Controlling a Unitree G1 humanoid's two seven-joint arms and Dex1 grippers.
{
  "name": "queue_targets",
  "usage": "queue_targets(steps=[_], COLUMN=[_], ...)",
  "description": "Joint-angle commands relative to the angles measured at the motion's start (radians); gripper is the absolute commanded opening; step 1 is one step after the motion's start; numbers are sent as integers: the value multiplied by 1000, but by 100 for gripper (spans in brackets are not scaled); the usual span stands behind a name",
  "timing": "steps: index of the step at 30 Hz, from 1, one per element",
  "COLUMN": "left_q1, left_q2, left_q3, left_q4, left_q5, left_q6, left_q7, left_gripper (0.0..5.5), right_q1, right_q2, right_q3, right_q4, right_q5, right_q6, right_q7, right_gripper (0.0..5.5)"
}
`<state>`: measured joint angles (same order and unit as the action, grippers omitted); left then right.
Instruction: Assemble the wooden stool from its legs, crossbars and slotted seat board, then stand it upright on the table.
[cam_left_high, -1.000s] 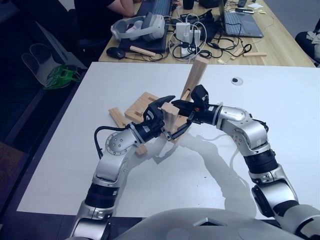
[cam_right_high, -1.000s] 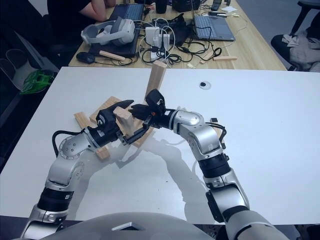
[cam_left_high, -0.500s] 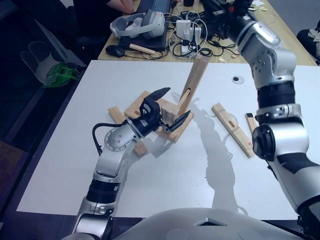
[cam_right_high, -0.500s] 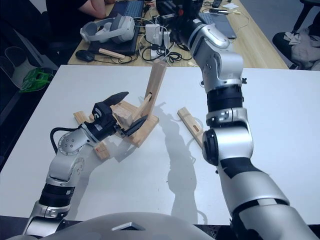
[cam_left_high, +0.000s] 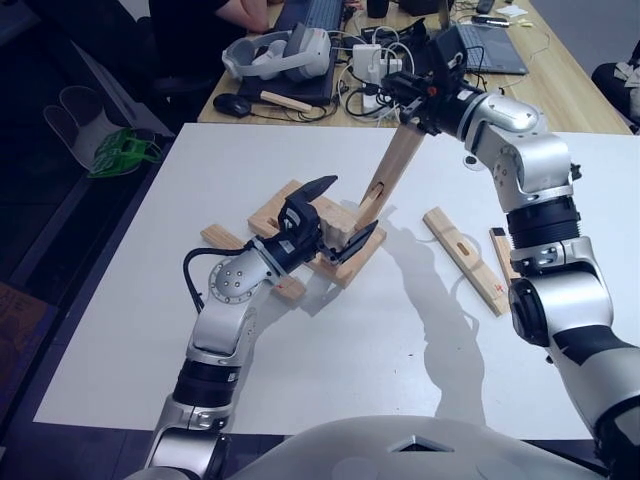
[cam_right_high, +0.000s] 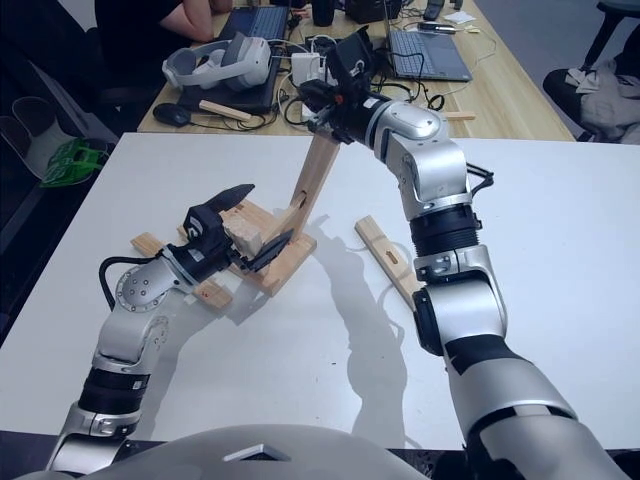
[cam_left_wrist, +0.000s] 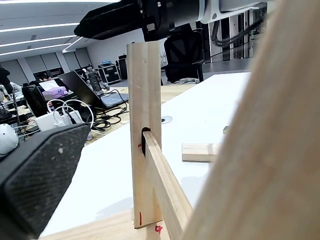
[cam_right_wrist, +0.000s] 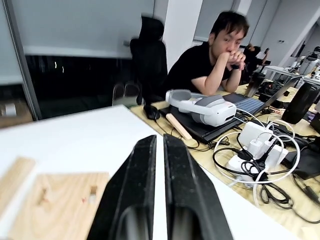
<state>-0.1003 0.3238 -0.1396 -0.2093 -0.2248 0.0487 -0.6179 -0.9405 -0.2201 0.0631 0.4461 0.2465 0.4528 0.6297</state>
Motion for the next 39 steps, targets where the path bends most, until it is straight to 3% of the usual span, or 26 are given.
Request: queue_targets(steps=[1,7,14,19,24,32,39], left_q1=[-21,-22,-26,-29,-35,-29,-54], left_q2=[-9,-20,-17,-14,-22,-20,-51], left_q3=[-16,-17,-18,-15,-14,-13,35], left_q4=[17,22,25,27,20,12,14], left_q5=[23,29,29,26,13,-3,10], left_q6=[5,2,-3,-5,-17,-11,-50], left_q7=[10,18,15,13,7,-7,73], left_gripper=[510,510,510,510,510,510,510], right_q1=[-22,-24,145,162,269,508,498], right_q2=[30,41,59,79,49,66,101], right_q3=[-82,-111,19,-11,147,299,265], right_q4=[-96,-198,-124,-244,-372,-212,-277], right_q5=[88,150,95,98,-35,-55,-15], right_q6=[76,158,328,157,-24,273,248], right_q7=[-29,-44,-58,-66,-42,-37,-46], right_gripper=[24,24,24,24,24,24,24])
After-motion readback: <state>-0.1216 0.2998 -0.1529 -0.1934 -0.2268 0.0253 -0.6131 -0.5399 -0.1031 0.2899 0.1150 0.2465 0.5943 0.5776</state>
